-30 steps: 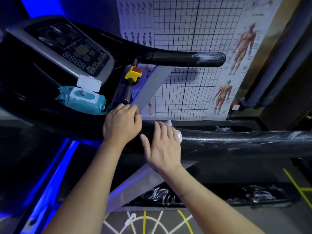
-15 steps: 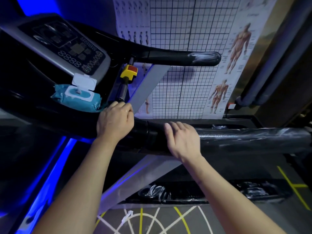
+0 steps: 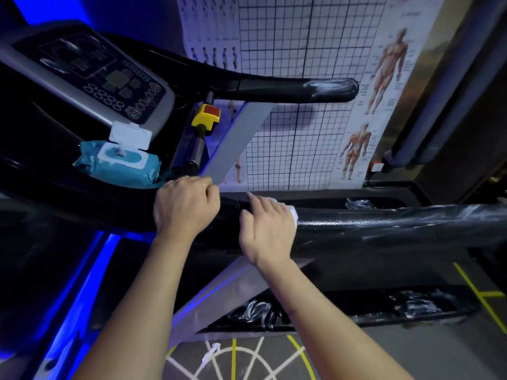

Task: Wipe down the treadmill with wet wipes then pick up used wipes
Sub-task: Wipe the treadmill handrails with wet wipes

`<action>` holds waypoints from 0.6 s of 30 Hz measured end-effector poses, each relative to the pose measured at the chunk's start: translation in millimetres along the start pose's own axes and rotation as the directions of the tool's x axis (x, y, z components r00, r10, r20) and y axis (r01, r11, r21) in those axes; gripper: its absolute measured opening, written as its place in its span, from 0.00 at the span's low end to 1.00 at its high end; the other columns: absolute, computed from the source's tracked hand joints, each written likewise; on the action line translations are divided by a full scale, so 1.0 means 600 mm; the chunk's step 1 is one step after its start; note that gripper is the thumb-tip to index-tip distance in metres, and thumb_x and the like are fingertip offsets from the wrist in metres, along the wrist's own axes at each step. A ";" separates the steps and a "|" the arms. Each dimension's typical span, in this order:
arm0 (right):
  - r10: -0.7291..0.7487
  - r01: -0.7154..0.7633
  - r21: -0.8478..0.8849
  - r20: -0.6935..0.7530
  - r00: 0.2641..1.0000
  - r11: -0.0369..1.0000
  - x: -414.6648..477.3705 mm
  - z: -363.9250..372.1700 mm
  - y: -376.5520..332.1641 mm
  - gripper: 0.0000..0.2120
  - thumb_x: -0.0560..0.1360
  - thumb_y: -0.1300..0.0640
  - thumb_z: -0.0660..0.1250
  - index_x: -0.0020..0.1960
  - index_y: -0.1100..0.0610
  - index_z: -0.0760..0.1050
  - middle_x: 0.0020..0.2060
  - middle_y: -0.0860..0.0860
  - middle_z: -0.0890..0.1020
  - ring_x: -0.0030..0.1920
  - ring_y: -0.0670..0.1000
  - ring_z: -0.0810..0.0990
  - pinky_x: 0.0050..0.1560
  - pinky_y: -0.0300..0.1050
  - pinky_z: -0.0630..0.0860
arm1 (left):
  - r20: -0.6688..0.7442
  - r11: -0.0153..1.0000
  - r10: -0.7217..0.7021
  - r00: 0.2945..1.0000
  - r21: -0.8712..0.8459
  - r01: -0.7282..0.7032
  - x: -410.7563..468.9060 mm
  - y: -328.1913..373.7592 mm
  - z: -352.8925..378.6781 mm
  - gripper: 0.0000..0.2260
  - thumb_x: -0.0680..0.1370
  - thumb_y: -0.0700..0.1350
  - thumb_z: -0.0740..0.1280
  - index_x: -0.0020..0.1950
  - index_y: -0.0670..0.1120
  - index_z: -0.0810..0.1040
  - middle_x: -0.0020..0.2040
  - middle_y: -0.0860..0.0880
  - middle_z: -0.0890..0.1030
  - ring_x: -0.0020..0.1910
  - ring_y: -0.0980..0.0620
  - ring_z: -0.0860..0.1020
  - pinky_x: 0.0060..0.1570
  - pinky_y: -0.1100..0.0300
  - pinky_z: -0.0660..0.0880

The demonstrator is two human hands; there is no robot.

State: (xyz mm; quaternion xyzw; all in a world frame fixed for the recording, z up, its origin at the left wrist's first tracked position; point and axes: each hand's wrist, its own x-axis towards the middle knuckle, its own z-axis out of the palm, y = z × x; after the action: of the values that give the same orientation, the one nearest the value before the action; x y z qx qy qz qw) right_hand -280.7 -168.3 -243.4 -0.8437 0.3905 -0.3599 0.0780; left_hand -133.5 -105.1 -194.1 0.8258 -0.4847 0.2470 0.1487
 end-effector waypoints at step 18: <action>0.094 -0.094 -0.004 -0.055 0.994 0.996 -0.012 -0.113 0.254 0.22 0.75 0.54 0.53 0.55 0.57 0.84 0.46 0.52 0.86 0.48 0.56 0.81 0.55 0.52 0.72 | -0.020 0.998 -0.064 0.998 -0.029 0.063 -0.010 0.014 -0.003 0.16 0.75 0.49 0.56 0.38 0.44 0.81 0.39 0.39 0.83 0.36 0.33 0.79 0.33 0.54 0.65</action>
State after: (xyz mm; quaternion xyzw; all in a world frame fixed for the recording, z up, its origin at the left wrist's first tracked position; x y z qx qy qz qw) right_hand -420.9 -257.0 -260.6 -0.8145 0.4330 -0.3775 0.0815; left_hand -143.5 -104.0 -196.0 0.8359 -0.4601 0.2441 0.1732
